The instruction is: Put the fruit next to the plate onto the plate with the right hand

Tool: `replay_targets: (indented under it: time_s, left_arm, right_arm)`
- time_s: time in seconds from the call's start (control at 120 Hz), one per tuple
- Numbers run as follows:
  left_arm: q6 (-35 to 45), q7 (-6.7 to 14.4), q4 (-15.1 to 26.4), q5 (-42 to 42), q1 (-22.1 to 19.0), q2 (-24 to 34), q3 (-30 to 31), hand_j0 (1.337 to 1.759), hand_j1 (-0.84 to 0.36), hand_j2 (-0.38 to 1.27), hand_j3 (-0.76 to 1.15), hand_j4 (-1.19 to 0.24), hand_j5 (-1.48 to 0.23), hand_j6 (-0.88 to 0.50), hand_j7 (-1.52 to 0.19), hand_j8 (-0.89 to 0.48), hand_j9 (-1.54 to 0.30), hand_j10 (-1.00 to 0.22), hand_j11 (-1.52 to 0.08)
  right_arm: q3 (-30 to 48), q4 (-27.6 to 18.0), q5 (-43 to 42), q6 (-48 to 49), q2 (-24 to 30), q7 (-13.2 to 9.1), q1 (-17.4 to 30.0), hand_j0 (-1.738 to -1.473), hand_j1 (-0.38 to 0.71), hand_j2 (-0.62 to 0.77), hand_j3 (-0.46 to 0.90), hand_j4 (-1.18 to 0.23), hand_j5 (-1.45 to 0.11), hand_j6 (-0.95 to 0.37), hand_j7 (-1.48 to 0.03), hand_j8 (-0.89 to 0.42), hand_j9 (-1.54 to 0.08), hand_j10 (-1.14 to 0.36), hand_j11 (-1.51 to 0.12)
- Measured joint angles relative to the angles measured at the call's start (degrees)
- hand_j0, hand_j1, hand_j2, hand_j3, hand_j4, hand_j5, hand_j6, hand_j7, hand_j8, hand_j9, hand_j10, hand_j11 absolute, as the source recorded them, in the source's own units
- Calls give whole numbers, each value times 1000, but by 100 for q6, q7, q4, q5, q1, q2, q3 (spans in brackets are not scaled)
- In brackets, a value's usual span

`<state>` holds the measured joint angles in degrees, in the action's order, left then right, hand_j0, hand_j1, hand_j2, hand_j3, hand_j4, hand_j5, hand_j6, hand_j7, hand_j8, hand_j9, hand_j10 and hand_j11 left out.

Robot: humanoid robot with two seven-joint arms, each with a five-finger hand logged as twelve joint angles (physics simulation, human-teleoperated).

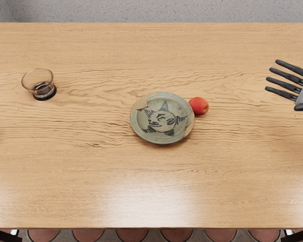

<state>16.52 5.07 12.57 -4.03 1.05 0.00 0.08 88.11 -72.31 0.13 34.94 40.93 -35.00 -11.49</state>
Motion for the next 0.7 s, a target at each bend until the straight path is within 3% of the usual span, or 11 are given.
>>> replay_targets:
  time_s: [0.117, 0.208, 0.358, 0.517, 0.6, 0.7]
  left_arm:
    - [0, 0, 0, 0, 0, 0, 0, 1658, 349, 0, 0, 0, 0, -1, 0, -1, 0, 0, 0]
    - [0, 1, 0, 1, 0, 0, 0, 1658, 349, 0, 0, 0, 0, -1, 0, 0, 0, 0, 0]
    - [0, 0, 0, 0, 0, 0, 0, 1658, 349, 0, 0, 0, 0, -1, 0, 0, 0, 0, 0]
    - [0, 1, 0, 0, 0, 0, 0, 1658, 349, 0, 0, 0, 0, -1, 0, 0, 0, 0, 0]
    - [0, 2, 0, -1, 0, 0, 1, 1658, 349, 0, 0, 0, 0, -1, 0, 0, 0, 0, 0]
    - [0, 1, 0, -1, 0, 0, 1, 1658, 349, 0, 0, 0, 0, -1, 0, 0, 0, 0, 0]
  right_arm:
    - [-62, 4, 2, 5, -35, 0, -112, -1658, -323, -2, 0, -21, -29, -20, -29, -20, -29, -20, -29]
    - [-606, 8, -277, 7, -52, 0, -774, -1658, -322, -2, 0, -22, -30, -21, -30, -21, -30, -21, -30]
    - [-1539, -55, -2476, -46, -502, 0, -2070, -1658, -312, -5, 0, -30, -40, -29, -40, -29, -40, -29, -40]
    - [-4141, -143, -4570, -1506, -917, 0, -3789, -1658, -308, -6, 0, -35, -46, -35, -46, -35, -46, -35, -46]
    - [-5042, -160, -5696, -2408, -1244, 0, -4261, -1658, -309, -6, 0, -35, -45, -35, -44, -35, -44, -34, -44]
    - [-5638, -116, -6305, -3093, -1595, 0, -4538, -1658, -291, -9, 0, -50, -64, -50, -63, -50, -63, -49, -63]
